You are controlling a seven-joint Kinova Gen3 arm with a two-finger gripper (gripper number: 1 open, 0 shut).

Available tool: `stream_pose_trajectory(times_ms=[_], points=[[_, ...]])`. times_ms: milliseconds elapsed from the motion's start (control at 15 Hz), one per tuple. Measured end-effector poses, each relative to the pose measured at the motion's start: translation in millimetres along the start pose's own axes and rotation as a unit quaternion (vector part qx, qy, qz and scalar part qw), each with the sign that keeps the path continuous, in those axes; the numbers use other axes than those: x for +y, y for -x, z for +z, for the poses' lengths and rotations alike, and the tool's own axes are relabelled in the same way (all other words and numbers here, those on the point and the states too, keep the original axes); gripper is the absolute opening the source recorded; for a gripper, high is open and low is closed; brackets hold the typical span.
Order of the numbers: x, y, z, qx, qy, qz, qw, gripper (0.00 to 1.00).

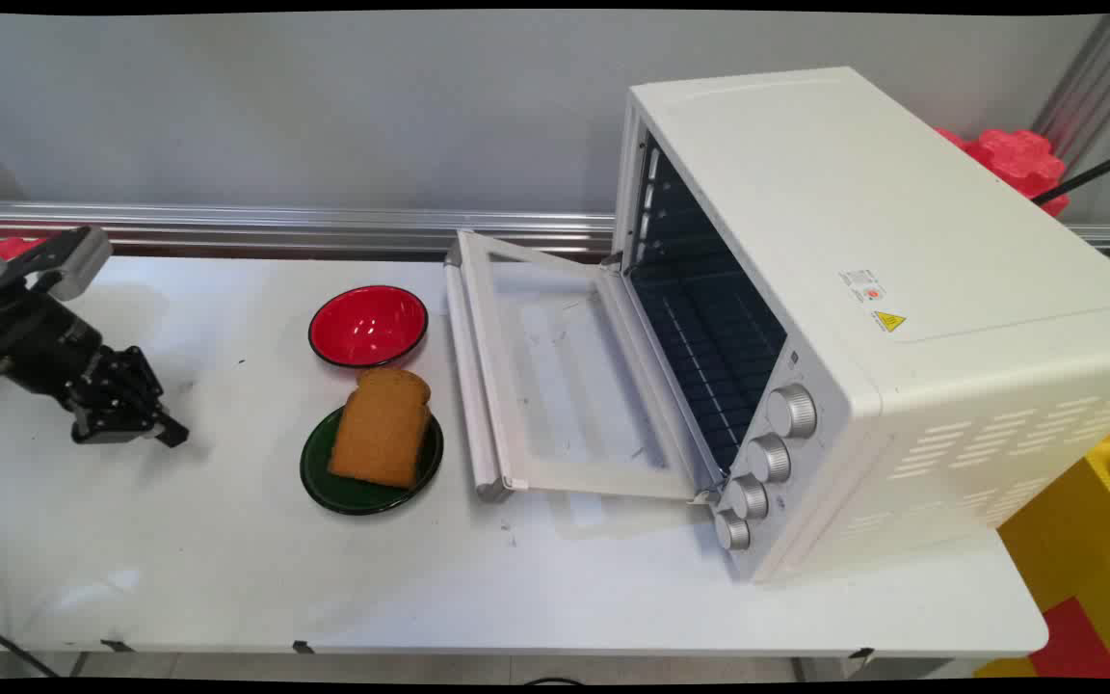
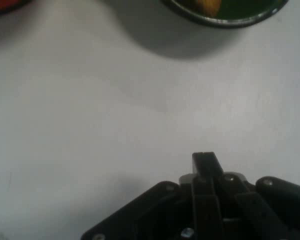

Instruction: Close the oven

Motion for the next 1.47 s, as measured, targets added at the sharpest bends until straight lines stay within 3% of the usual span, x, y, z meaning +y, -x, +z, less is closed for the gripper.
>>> stream_pose_trajectory(times_ms=[333,600,800,1200,1467], points=[[-3,-31,2,0.052,-0.001,-0.002,0.9986,0.0],[-6,-80,7,0.117,-0.008,0.002,0.9931,0.0],[-11,-108,13,0.146,-0.015,0.008,0.9891,0.0],[-21,-135,31,0.165,-0.02,0.019,0.986,0.0],[-31,-148,61,0.168,-0.023,0.03,0.9851,0.0]])
